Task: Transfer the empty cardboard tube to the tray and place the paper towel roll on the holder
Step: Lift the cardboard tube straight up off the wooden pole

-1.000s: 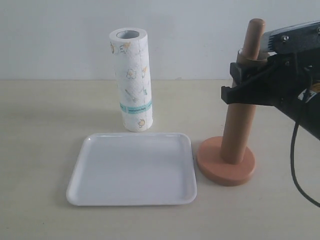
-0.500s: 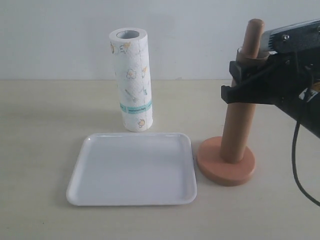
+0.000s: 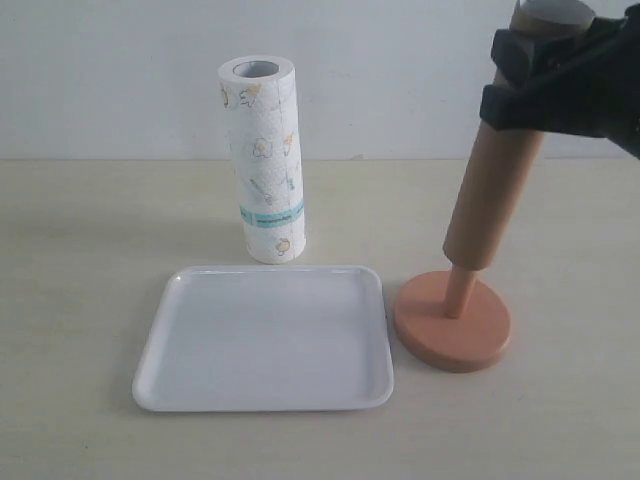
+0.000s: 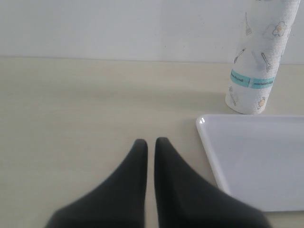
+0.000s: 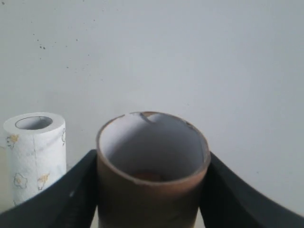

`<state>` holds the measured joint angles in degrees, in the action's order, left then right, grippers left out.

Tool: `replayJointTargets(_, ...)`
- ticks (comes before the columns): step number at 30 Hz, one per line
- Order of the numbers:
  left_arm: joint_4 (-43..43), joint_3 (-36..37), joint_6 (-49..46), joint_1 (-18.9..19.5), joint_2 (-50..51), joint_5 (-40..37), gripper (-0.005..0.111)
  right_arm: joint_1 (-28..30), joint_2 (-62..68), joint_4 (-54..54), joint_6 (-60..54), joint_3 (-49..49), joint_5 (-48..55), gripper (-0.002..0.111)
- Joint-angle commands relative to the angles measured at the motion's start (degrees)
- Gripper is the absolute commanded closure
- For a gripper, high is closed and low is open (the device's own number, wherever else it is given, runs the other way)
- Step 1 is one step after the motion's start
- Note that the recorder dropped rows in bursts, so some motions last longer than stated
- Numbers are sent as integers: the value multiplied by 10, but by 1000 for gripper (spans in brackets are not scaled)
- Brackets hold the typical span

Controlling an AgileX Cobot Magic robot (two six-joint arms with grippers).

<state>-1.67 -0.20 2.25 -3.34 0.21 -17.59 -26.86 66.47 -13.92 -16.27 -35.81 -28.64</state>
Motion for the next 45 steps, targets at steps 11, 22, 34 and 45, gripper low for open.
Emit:
replayJointTargets(11, -6, 2, -2, 1, -2, 1, 102, 0, -20, 3, -48, -235, 274, 108)
replayJointTargets(22, -6, 2, -2, 1, -2, 1, 102, 0, -20, 28, -54, -377, 370, 108)
replayJointTargets(34, -6, 2, -2, 1, -2, 1, 102, 0, -19, 43, -51, -519, 471, 108)
replayJointTargets(45, -6, 2, -2, 1, -2, 1, 102, -95, -4, 41, -85, -529, 511, 108)
